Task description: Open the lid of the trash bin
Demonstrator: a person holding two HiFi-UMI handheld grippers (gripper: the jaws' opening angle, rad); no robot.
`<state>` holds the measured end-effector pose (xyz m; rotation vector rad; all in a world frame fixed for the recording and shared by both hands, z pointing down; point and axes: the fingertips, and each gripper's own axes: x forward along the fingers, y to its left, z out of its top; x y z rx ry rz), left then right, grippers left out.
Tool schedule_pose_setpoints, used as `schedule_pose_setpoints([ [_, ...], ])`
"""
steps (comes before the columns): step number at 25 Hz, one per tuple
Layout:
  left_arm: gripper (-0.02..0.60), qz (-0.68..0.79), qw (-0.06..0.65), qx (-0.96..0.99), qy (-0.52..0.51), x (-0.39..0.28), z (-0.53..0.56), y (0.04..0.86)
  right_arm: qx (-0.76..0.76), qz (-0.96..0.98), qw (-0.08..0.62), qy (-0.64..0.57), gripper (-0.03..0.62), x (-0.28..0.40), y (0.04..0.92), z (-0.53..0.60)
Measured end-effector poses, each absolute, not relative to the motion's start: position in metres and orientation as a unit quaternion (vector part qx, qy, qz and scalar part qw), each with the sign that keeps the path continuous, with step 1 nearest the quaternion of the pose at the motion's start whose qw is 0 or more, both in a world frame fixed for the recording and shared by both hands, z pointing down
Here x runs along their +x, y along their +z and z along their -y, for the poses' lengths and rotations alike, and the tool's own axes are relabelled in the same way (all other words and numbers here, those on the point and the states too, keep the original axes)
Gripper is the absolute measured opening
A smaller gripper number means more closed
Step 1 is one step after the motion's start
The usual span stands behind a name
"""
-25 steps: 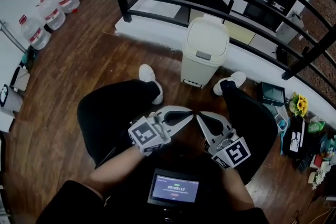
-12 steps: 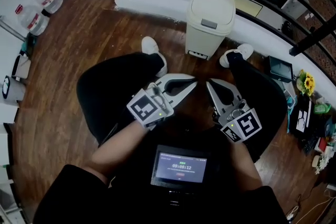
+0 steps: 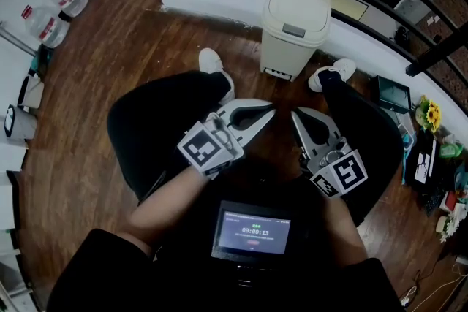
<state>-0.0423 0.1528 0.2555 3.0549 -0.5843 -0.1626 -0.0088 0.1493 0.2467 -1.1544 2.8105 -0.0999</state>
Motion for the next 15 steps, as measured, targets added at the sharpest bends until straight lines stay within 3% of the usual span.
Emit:
schedule_pose_setpoints([
  [15, 0.037, 0.179, 0.022, 0.983, -0.043, -0.0408, -0.1526, 0.2576, -0.375, -0.926, 0.041, -0.021, 0.018, -0.0133, 0.2498, -0.1537],
])
